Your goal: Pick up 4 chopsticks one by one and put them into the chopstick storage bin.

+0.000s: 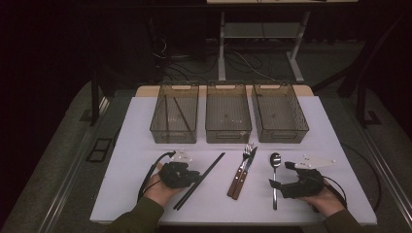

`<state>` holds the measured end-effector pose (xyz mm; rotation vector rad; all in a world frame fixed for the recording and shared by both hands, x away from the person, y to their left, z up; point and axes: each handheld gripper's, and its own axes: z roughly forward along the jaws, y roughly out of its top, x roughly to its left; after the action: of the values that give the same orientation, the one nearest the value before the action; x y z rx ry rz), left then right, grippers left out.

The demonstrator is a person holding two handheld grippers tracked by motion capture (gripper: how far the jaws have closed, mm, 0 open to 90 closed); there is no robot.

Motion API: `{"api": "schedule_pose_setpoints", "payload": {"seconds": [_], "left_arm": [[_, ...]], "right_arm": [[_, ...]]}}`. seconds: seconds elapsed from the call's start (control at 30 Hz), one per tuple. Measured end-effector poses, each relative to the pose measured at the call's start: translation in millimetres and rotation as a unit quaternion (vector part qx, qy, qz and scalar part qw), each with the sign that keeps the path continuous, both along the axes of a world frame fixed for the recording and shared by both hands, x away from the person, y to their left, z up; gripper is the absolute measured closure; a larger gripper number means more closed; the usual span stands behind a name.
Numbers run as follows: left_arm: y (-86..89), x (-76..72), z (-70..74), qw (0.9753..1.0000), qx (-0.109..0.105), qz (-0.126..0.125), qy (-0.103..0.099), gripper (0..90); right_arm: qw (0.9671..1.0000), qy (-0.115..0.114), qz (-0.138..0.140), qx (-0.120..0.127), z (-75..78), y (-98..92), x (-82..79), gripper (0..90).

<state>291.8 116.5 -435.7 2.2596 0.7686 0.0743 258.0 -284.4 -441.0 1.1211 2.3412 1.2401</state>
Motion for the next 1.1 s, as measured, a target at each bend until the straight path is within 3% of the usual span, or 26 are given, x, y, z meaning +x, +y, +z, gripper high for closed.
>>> {"api": "schedule_pose_setpoints", "payload": {"seconds": [0.73, 1.1], "left_arm": [[-3.8, 0.4, -5.4, 0.9996, 0.028, 0.000, 0.003, 80.1], [-5.2, -2.2, -6.9, 0.9994, 0.027, 0.021, 0.000, 83.3]], "right_arm": [[1.0000, -0.001, 0.000, -0.001, 0.0, 0.3, 0.0, 8.9], [1.0000, -0.001, 0.000, -0.003, 0.0, 0.8, -0.2, 8.9]]}}
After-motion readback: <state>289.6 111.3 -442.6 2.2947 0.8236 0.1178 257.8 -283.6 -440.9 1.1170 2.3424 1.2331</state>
